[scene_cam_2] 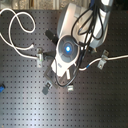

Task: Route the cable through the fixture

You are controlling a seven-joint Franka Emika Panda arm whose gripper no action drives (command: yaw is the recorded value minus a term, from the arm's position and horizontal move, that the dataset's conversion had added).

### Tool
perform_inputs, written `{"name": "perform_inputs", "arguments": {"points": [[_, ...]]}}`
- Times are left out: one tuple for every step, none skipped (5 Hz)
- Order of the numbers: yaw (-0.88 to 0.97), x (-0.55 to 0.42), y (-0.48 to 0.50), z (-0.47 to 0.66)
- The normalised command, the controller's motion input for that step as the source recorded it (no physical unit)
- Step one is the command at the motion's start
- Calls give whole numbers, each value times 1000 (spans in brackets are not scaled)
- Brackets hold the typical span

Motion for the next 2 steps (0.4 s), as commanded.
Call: {"name": "perform_inputs", "arguments": {"points": [[143, 86, 95, 585], [14, 23, 55, 83]]}}
